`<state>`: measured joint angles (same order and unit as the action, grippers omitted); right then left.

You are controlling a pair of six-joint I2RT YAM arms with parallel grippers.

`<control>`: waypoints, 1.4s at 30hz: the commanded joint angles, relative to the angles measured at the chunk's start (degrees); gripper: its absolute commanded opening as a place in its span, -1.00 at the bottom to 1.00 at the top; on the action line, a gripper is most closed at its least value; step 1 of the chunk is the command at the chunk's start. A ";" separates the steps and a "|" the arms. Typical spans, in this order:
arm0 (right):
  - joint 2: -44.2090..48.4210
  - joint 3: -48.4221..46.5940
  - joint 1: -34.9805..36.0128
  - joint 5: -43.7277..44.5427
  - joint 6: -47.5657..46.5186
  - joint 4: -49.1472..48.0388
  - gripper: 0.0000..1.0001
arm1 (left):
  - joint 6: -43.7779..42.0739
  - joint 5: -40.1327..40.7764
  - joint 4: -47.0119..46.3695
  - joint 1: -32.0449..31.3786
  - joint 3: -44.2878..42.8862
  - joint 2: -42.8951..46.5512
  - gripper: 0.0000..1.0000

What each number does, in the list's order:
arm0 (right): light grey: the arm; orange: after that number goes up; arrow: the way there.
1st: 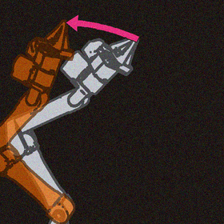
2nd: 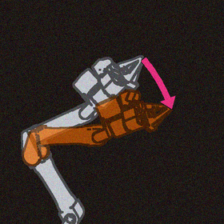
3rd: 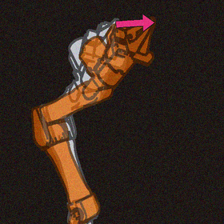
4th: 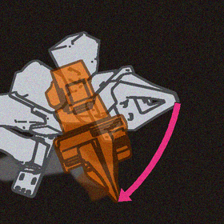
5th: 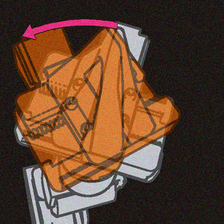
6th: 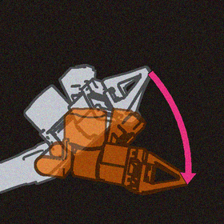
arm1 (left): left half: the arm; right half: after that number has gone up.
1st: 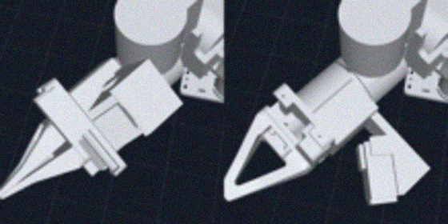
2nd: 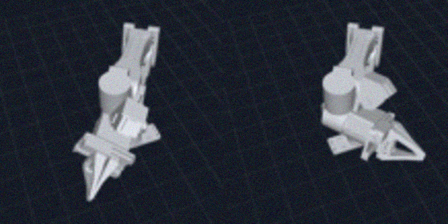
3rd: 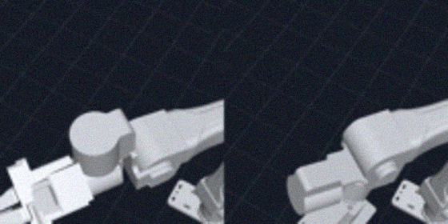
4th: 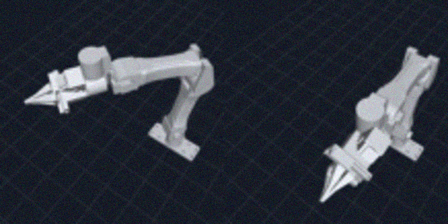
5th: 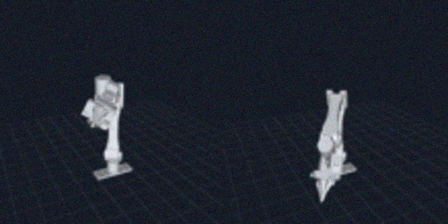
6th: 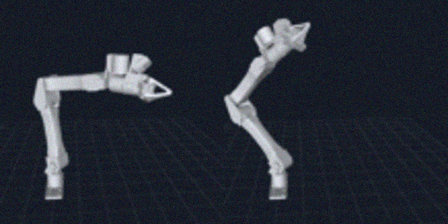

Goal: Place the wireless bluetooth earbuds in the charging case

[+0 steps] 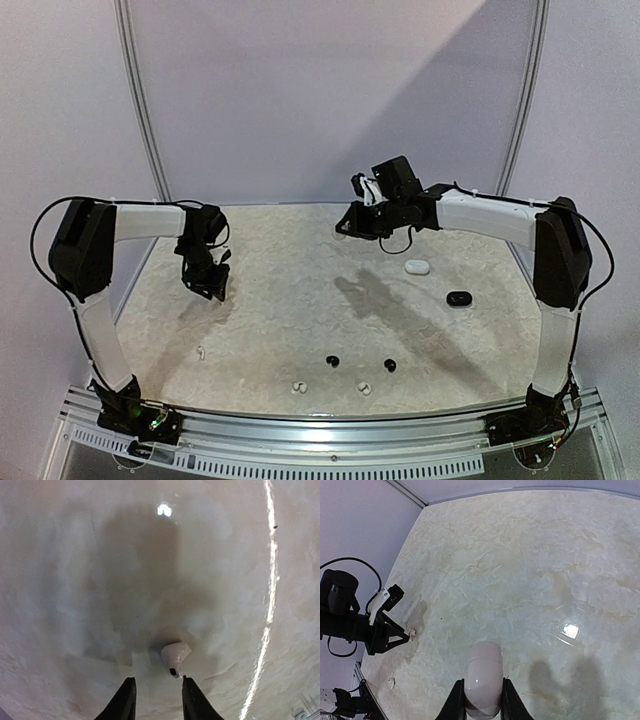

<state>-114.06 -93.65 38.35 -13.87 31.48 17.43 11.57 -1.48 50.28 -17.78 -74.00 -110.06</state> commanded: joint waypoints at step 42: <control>18.81 15.49 -1.43 8.24 -5.31 8.37 -1.00 | -1.88 -11.48 -4.36 -27.11 -12.26 -14.13 -1.00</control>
<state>-97.54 -79.55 37.15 -6.63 28.40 23.44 11.75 -11.73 46.54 -39.00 -84.42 -120.16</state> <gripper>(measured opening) 0.188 0.041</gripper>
